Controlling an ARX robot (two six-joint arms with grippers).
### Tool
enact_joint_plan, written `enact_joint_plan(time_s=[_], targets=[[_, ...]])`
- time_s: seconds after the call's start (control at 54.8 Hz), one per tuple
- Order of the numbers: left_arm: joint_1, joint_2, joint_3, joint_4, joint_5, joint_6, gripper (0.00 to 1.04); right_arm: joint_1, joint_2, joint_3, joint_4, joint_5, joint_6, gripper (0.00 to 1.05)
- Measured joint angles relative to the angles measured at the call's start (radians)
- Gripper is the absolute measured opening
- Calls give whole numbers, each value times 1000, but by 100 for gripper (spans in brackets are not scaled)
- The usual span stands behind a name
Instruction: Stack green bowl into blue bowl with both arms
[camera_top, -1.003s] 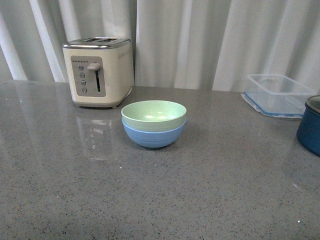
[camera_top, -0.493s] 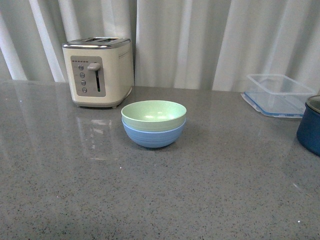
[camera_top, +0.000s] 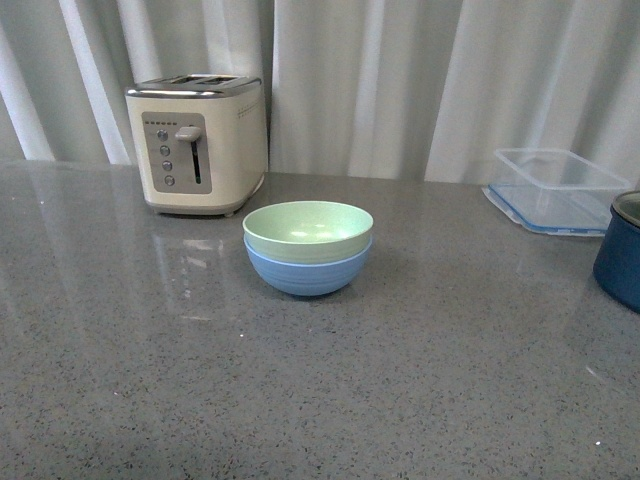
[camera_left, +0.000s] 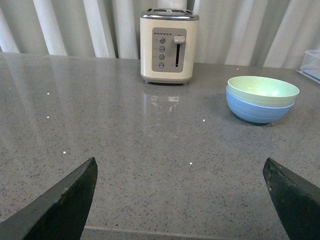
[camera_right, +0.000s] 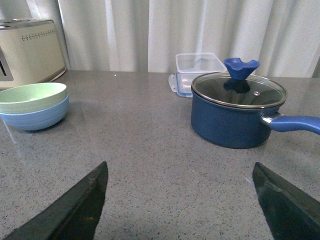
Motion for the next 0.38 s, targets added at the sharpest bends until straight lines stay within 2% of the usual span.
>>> enact_joint_plan(time_s=[0.091,0.146,0.383], targets=[[0,0,0,0,0,0,98,0,0,0,0,0,1,97],[0,0,0,0,0,0,98,0,0,0,0,0,0,94],[0,0,0,0,0,0,98,0,0,0,0,0,0,95]])
